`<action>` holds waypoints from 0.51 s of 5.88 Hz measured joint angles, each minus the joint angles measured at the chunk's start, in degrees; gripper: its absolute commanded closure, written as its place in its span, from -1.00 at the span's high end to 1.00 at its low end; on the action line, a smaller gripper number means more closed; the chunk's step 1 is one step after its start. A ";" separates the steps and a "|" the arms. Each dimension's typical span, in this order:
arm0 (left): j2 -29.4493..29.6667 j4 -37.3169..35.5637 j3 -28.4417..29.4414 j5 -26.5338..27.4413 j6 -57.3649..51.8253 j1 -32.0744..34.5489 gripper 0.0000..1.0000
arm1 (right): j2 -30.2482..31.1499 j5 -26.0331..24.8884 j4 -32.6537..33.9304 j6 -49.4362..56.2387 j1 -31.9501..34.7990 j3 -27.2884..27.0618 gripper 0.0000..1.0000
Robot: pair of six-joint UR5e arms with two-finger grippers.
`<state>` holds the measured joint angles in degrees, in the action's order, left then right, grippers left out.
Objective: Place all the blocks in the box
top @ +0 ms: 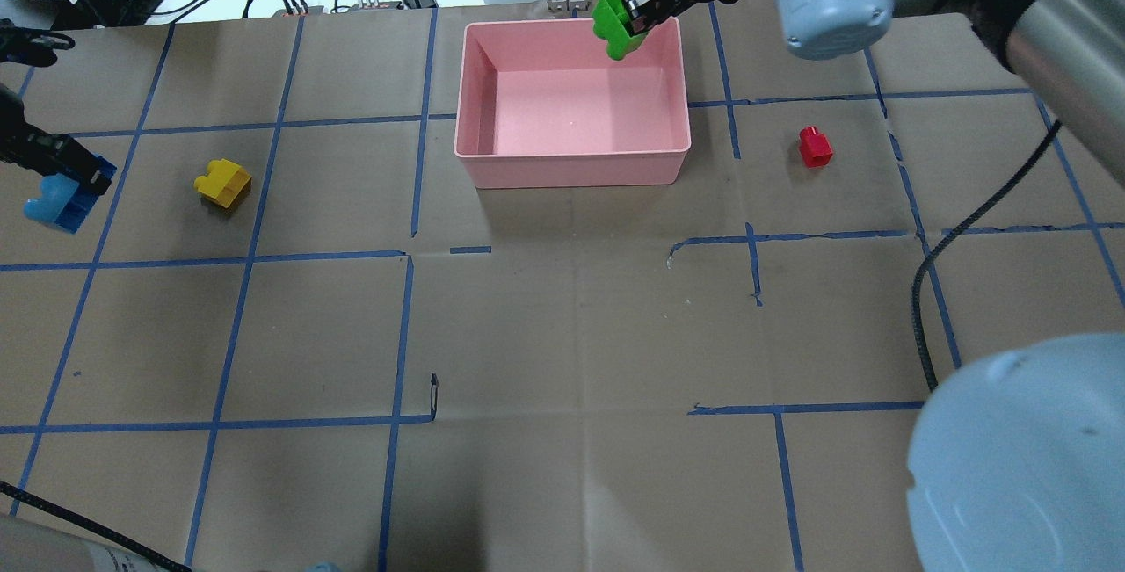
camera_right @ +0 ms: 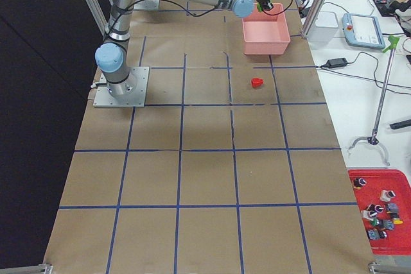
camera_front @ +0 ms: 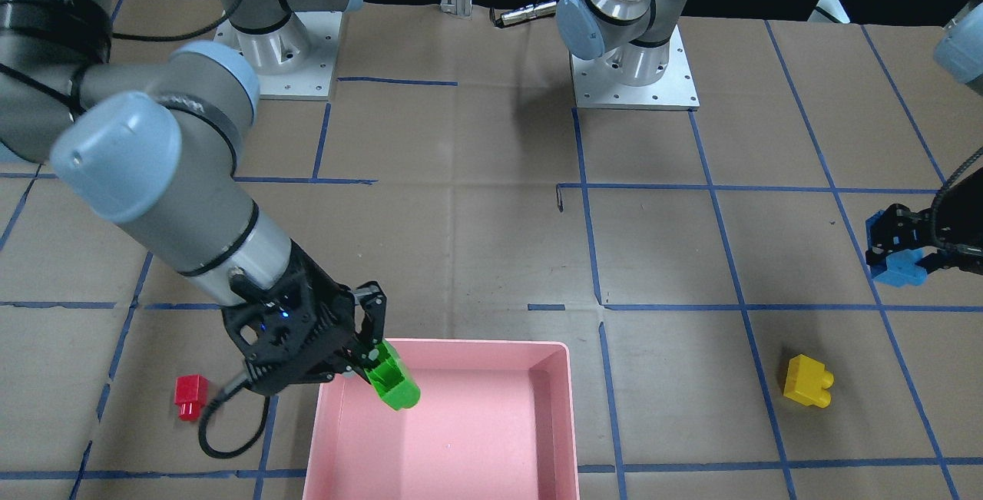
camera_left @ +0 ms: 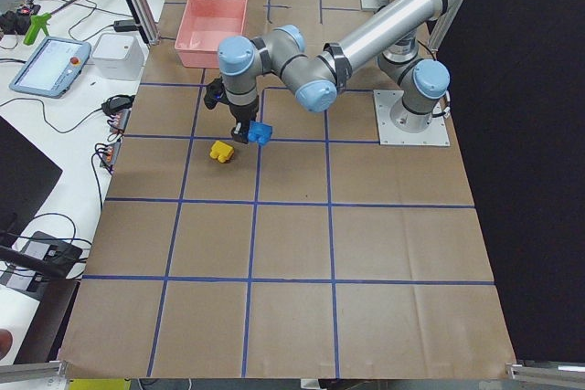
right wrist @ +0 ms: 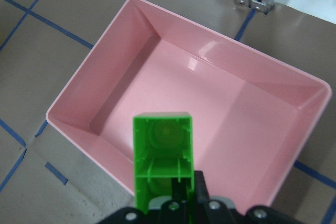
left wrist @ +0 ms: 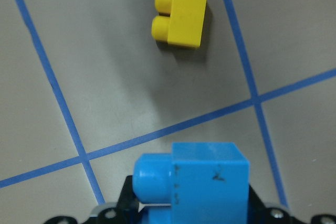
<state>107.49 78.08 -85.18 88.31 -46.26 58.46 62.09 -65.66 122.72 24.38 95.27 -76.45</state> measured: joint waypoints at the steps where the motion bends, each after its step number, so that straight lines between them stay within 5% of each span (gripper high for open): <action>1: 2.58 2.39 4.92 -0.23 5.80 3.02 -0.27 | -1.95 -0.30 1.48 0.78 0.73 2.28 0.99; 3: 7.81 3.21 11.83 -1.48 19.98 10.08 -0.27 | -2.45 -1.07 3.51 4.02 0.73 3.54 0.99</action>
<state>115.30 81.29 -73.35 86.83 -26.28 68.54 59.63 -66.73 126.23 28.40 96.00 -72.91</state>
